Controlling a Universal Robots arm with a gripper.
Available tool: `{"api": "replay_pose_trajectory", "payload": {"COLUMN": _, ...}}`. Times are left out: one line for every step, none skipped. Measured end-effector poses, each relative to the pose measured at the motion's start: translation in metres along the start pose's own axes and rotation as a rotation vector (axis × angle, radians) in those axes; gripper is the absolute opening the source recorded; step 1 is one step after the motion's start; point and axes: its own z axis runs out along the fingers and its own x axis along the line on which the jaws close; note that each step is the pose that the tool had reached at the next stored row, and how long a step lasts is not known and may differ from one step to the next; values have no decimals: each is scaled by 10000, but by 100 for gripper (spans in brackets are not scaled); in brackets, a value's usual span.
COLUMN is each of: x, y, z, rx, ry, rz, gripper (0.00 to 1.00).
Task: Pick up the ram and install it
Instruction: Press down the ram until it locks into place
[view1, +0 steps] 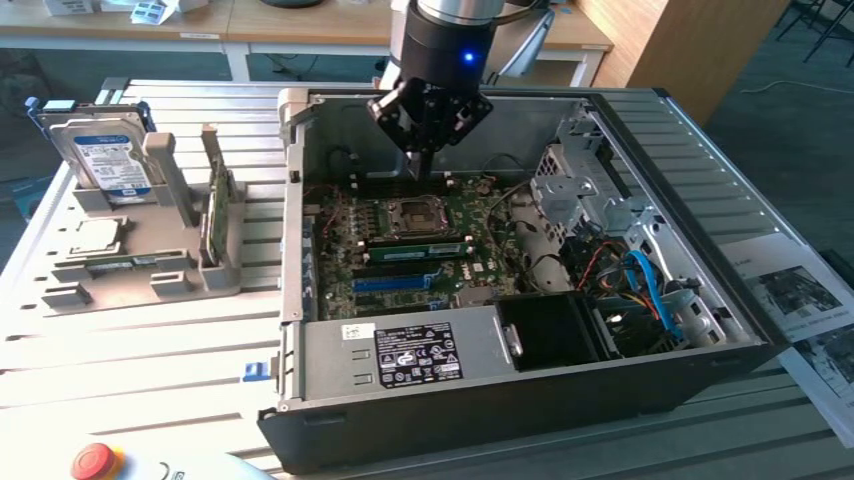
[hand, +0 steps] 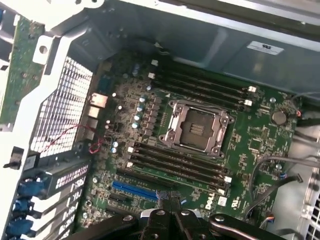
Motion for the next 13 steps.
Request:
{"api": "replay_pose_trajectory", "payload": {"x": 0, "y": 0, "z": 0, "rx": -7, "ry": -3, "rz": 126, "gripper": 10}}
{"api": "replay_pose_trajectory", "payload": {"x": 0, "y": 0, "z": 0, "rx": -15, "ry": -7, "rz": 266, "gripper": 10}}
{"api": "replay_pose_trajectory", "payload": {"x": 0, "y": 0, "z": 0, "rx": -23, "ry": -10, "rz": 389, "gripper": 10}}
{"api": "replay_pose_trajectory", "payload": {"x": 0, "y": 0, "z": 0, "rx": -31, "ry": -13, "rz": 518, "gripper": 10}}
{"api": "replay_pose_trajectory", "payload": {"x": 0, "y": 0, "z": 0, "rx": -39, "ry": -17, "rz": 647, "gripper": 10}}
{"api": "replay_pose_trajectory", "payload": {"x": 0, "y": 0, "z": 0, "rx": -46, "ry": -20, "rz": 775, "gripper": 10}}
{"api": "replay_pose_trajectory", "payload": {"x": 0, "y": 0, "z": 0, "rx": -54, "ry": -24, "rz": 905, "gripper": 10}}
{"api": "replay_pose_trajectory", "payload": {"x": 0, "y": 0, "z": 0, "rx": -62, "ry": -27, "rz": 1044, "gripper": 10}}
{"api": "replay_pose_trajectory", "payload": {"x": 0, "y": 0, "z": 0, "rx": -71, "ry": -31, "rz": 1173, "gripper": 10}}
{"api": "replay_pose_trajectory", "payload": {"x": 0, "y": 0, "z": 0, "rx": -78, "ry": -34, "rz": 1297, "gripper": 10}}
{"api": "replay_pose_trajectory", "payload": {"x": 0, "y": 0, "z": 0, "rx": -85, "ry": -37, "rz": 1421, "gripper": 10}}
{"api": "replay_pose_trajectory", "payload": {"x": 0, "y": 0, "z": 0, "rx": -106, "ry": -46, "rz": 1754, "gripper": 10}}
{"api": "replay_pose_trajectory", "payload": {"x": 0, "y": 0, "z": 0, "rx": -105, "ry": -46, "rz": 1756, "gripper": 10}}
